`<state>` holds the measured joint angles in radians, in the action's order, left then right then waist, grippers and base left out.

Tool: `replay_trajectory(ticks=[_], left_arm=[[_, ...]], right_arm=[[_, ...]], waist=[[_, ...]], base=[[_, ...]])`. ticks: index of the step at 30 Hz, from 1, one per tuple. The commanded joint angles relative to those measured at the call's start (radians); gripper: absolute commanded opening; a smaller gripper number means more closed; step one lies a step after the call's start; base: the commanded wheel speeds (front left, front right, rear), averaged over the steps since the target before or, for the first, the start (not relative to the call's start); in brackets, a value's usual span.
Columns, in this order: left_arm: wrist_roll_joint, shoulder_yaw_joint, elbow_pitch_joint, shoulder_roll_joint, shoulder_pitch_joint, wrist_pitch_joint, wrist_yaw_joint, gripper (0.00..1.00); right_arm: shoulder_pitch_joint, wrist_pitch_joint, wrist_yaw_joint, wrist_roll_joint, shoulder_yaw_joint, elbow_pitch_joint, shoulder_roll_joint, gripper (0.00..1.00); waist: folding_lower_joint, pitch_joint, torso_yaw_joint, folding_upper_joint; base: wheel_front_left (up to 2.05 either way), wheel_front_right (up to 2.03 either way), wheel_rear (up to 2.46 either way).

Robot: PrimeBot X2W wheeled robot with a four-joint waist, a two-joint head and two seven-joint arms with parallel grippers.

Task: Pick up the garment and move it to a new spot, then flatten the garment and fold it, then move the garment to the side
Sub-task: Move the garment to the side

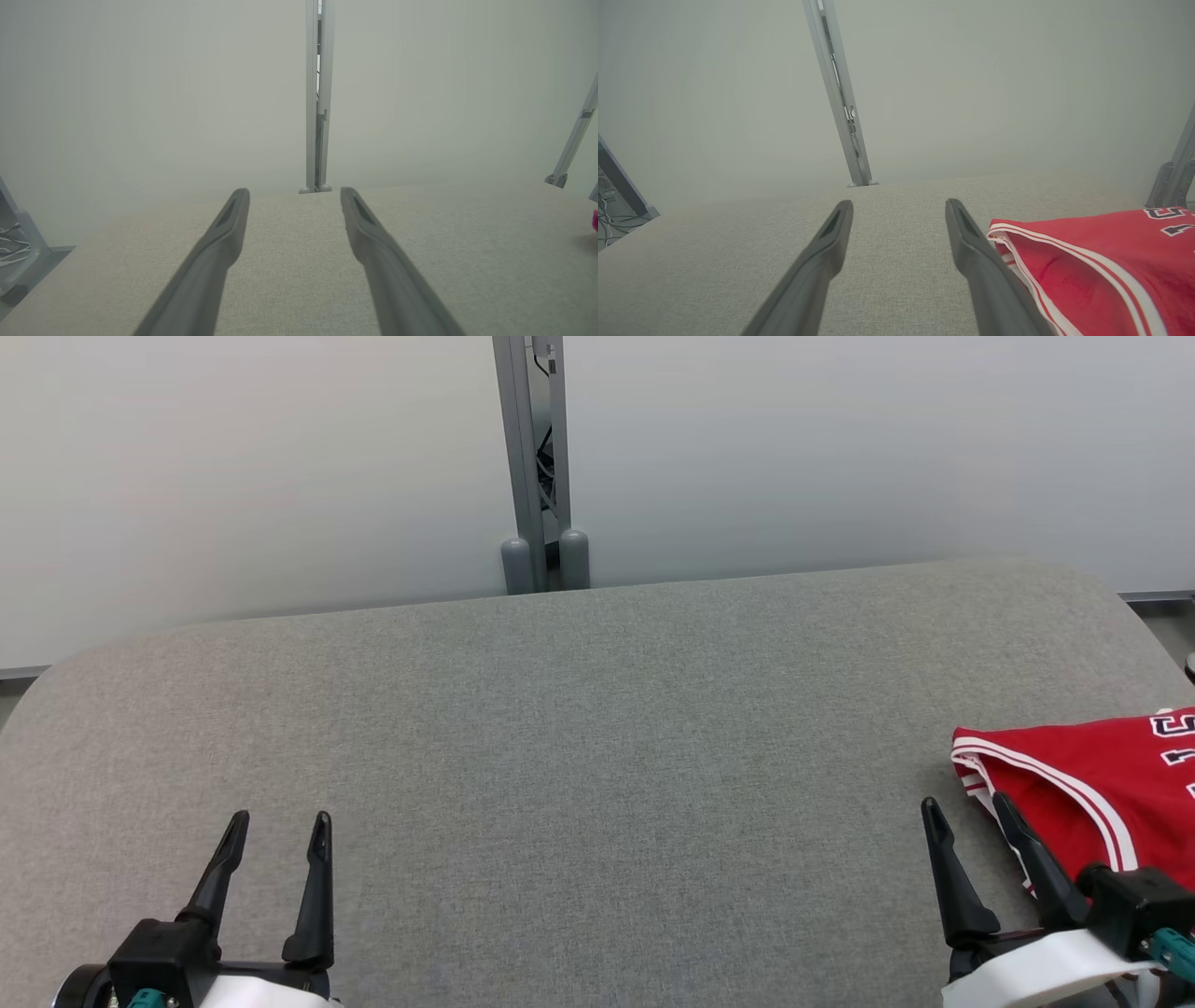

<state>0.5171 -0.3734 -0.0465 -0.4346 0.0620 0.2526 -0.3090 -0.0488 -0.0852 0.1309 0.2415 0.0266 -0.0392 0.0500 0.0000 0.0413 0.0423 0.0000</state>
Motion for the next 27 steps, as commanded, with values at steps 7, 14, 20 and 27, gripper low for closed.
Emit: replay_trajectory(ticks=[7, 14, 20, 27], left_arm=[[0.020, 0.041, 0.019, 0.026, -0.016, 0.009, 0.016, 1.00], [-0.001, 0.065, 0.041, 0.042, -0.028, 0.012, 0.024, 1.00], [-0.061, 0.053, 0.080, 0.032, -0.041, 0.011, 0.017, 1.00], [-0.066, 0.054, 0.106, 0.032, -0.052, 0.011, 0.025, 1.00]], right_arm=[[-0.020, -0.001, 0.000, 0.016, -0.022, 0.000, 0.003, 1.00], [-0.019, 0.001, 0.000, 0.004, -0.030, 0.000, 0.003, 1.00], [-0.020, 0.013, 0.000, -0.008, -0.045, -0.010, 0.003, 1.00], [-0.017, 0.013, 0.000, -0.002, -0.043, -0.018, 0.003, 1.00]], waist=[[0.0000, 0.007, -0.015, 0.0000], [0.0000, 0.006, -0.023, 0.0000], [0.0000, 0.008, -0.028, 0.0000], [0.0000, 0.009, -0.026, 0.0000]], base=[[0.00, 0.00, 0.00], [0.00, 0.00, 0.00], [0.00, 0.00, 0.00], [0.00, 0.00, 0.00]])
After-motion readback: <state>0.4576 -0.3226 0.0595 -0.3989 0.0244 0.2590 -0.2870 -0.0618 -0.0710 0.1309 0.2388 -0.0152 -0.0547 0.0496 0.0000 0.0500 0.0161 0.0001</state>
